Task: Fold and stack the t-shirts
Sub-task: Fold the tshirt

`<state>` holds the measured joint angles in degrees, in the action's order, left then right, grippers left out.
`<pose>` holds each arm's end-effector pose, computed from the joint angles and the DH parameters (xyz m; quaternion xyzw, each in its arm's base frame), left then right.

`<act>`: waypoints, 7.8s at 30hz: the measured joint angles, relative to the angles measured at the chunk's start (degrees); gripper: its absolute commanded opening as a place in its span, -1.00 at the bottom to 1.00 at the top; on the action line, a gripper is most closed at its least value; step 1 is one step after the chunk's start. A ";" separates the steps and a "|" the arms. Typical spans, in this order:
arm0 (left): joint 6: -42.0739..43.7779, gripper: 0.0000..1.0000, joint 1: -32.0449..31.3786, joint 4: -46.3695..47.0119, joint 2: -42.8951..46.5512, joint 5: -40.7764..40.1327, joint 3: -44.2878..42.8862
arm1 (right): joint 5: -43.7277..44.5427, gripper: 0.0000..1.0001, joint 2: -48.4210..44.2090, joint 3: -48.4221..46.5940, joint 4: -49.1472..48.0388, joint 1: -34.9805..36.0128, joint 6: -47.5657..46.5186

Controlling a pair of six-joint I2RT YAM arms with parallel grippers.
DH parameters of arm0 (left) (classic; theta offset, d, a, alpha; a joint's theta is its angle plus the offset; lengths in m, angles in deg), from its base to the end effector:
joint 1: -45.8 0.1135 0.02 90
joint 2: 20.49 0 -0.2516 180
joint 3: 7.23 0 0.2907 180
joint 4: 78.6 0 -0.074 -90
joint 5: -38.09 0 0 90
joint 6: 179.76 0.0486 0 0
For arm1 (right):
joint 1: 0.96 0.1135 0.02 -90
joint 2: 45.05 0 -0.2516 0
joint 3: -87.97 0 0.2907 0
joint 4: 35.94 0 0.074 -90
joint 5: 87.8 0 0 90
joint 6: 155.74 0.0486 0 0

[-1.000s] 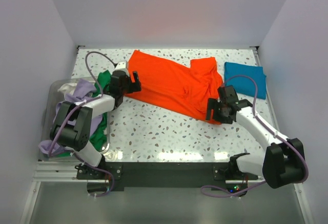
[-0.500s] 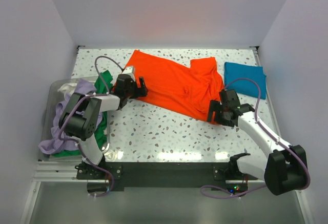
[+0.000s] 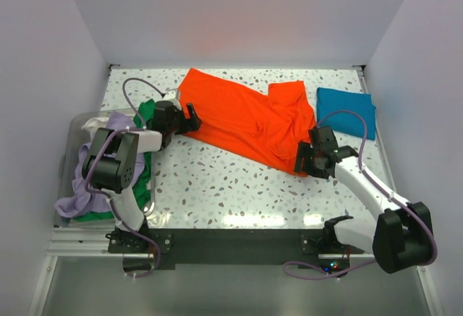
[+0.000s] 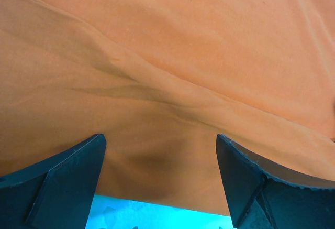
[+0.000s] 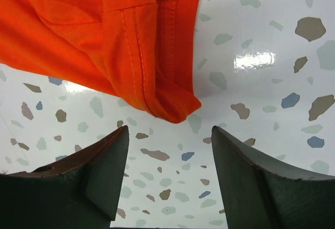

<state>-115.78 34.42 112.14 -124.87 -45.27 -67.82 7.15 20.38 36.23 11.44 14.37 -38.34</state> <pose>0.3860 -0.0834 0.0894 -0.0844 0.8739 -0.2008 0.4345 0.2490 0.0639 0.1664 0.1124 0.9609 0.0520 0.2476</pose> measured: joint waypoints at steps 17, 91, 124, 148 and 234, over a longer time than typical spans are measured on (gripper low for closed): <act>0.07 0.85 0.55 -0.52 -0.72 0.90 -1.16 | 1.70 -0.44 11.56 -0.13 -2.86 0.04 -0.37; -2.93 1.00 -8.26 9.38 6.73 -7.96 12.48 | -1.25 0.35 19.63 -4.55 -12.66 12.26 3.58; -3.19 1.00 -18.21 6.88 13.33 -21.51 19.17 | -4.50 0.39 24.98 -9.79 -14.56 12.24 2.97; -12.63 1.00 -27.23 15.34 27.21 -25.46 36.59 | -3.48 0.45 -5.16 12.22 -5.55 12.24 12.22; 11.82 0.98 -8.04 -14.51 2.56 -30.25 -13.07 | 3.56 -1.00 67.71 -68.35 -4.70 -17.05 -8.37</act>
<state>-103.96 26.38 97.63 -122.31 -75.52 -80.89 10.71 88.10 -32.12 6.74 -2.68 -46.71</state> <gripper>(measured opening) 0.997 0.009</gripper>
